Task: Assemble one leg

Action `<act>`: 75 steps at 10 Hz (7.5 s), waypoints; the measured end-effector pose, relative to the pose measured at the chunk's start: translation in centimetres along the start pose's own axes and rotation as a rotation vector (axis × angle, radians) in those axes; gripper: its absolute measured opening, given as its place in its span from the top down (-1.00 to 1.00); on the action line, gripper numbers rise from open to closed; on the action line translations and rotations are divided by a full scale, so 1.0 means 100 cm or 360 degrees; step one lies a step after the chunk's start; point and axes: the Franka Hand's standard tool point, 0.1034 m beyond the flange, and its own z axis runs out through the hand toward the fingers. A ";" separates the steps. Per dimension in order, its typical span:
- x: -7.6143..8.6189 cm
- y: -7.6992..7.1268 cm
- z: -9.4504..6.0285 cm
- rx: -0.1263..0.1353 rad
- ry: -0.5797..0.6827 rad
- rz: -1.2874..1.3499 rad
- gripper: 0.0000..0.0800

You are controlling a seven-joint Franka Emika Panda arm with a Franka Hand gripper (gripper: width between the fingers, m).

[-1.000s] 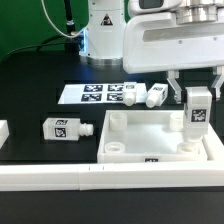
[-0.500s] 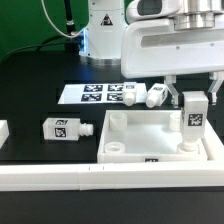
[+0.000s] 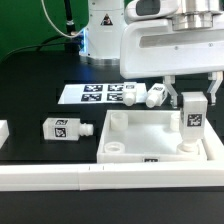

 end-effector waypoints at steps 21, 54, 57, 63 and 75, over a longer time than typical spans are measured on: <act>0.004 0.004 0.015 -0.0045 -0.0778 0.0107 -0.62; -0.002 -0.018 0.021 -0.0081 -0.0607 0.0732 -0.33; -0.007 -0.014 0.022 -0.0153 -0.0632 0.1018 0.27; -0.003 -0.024 0.026 -0.0230 -0.0599 0.2269 0.28; -0.005 -0.023 0.030 -0.0032 -0.0555 0.1161 -0.62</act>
Offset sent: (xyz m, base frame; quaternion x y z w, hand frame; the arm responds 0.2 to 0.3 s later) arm -0.0067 -0.0025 0.0016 -0.0005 -0.0077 -0.0029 1.0000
